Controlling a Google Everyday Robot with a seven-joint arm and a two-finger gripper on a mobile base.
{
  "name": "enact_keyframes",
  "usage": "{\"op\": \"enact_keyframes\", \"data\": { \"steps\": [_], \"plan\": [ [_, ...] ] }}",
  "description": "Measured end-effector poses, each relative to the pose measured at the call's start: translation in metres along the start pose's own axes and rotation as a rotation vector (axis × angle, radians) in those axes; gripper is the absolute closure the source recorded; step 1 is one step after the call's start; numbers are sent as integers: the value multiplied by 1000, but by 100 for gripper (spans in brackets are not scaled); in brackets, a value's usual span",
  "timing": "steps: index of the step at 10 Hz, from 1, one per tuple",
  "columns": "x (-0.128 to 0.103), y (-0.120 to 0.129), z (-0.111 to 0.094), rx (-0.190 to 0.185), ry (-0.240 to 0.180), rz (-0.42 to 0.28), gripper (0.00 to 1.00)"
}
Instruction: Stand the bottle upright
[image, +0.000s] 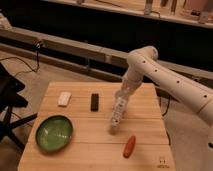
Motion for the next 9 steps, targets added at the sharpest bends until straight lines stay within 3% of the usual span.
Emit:
{"op": "enact_keyframes", "data": {
  "steps": [2,4,9],
  "plan": [
    [-7,4,-19,-6,51,-24,100],
    [-8,10,-25,-18,75,-39,100],
    [25,54,-27,-75,158,-10,100]
  ]
}}
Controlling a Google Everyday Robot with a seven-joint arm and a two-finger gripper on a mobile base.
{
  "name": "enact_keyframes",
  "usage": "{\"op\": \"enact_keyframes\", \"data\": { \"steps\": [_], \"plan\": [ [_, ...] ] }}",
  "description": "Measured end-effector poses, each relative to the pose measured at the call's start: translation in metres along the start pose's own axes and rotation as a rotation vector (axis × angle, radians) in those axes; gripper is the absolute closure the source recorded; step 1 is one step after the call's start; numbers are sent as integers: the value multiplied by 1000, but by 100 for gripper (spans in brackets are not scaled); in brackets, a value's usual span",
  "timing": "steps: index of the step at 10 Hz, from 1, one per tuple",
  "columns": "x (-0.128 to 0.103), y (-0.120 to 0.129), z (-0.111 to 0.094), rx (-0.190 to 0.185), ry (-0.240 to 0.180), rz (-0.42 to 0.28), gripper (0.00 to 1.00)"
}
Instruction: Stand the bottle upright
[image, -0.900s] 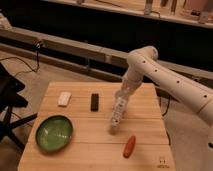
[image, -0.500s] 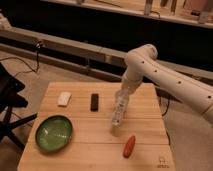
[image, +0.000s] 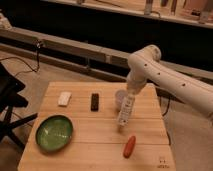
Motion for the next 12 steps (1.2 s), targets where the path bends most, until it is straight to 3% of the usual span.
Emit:
{"op": "enact_keyframes", "data": {
  "steps": [2,5,9,12],
  "plan": [
    [21,10,1,10,35,25,100],
    [61,17,0,28,125,39,100],
    [109,27,-1,-8,248,25,100],
    [127,35,-1,-8,305,18,100]
  ]
}}
